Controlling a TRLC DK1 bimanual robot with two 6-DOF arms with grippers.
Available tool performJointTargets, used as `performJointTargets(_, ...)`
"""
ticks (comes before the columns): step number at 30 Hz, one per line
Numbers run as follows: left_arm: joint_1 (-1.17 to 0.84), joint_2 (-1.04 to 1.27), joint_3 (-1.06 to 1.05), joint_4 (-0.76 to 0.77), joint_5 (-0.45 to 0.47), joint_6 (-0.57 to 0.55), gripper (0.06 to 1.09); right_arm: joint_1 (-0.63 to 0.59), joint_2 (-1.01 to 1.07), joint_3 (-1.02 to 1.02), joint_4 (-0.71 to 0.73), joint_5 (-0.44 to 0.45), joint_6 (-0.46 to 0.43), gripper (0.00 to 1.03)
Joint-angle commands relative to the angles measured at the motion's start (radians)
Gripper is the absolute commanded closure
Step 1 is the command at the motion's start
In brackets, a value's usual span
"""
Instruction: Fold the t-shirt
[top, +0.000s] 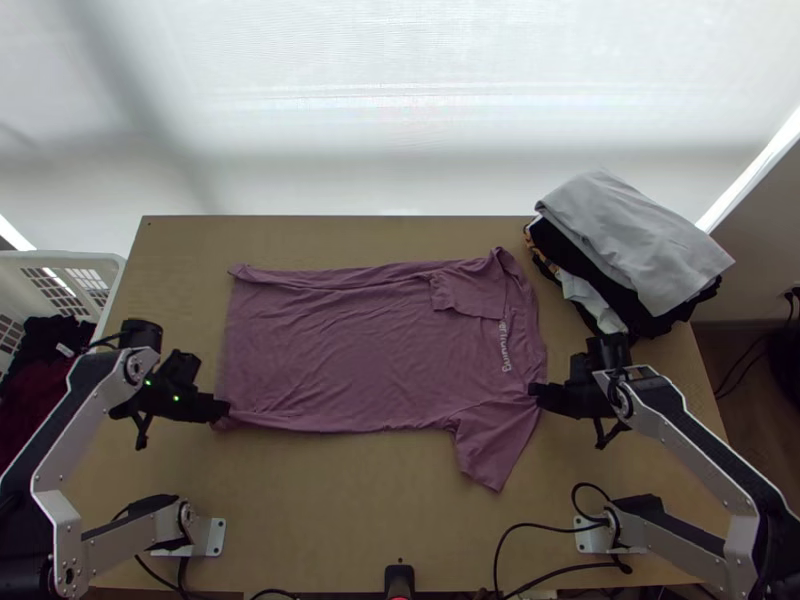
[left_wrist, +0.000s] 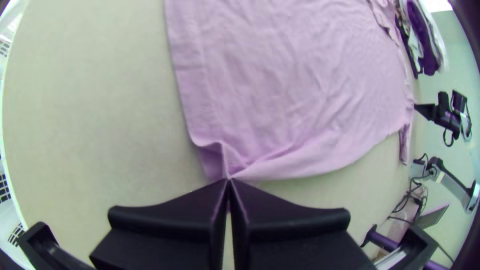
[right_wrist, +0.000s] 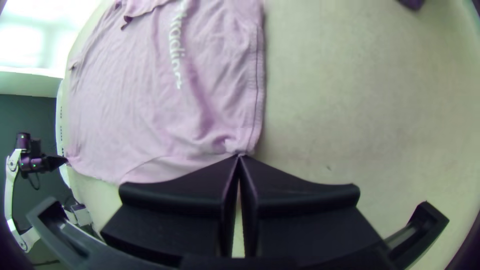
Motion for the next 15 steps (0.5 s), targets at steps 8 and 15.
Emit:
performJointTargets(8,0.038,-0.076,0.256,0.067,0.023,-0.268,1.05,0.051,-0.183,0.264,0.059,0.199,-0.042,1.00)
performJointTargets(15,0.029,-0.080,0.445,0.162,0.018,-0.470,1.05,0.051,-0.163,0.493,0.145,0.276,-0.088,1.00)
